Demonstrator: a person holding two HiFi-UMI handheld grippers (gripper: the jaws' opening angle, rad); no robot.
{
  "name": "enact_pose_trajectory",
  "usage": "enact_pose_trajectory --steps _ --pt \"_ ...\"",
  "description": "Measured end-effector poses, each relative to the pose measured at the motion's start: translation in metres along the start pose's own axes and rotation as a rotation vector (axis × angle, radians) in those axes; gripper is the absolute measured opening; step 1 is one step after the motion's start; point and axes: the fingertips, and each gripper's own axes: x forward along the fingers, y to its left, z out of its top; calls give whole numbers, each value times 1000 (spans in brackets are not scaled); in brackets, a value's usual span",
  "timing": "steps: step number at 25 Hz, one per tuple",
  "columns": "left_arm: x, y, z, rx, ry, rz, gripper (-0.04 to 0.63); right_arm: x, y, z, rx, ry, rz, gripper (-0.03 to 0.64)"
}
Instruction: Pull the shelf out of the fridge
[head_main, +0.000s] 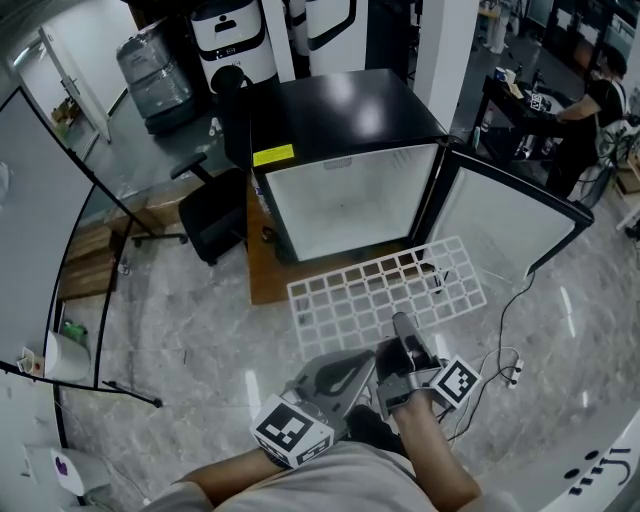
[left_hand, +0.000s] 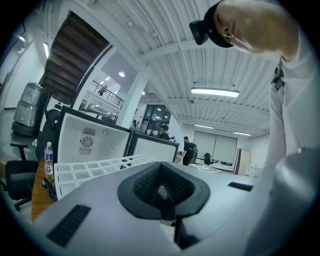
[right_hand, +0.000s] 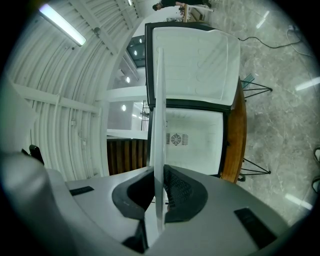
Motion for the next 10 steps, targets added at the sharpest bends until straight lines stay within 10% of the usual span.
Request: enact_pose_trajectory --steps 10 --pt "-3 8 3 -3 -7 -3 5 10 0 -9 -5 13 -2 38"
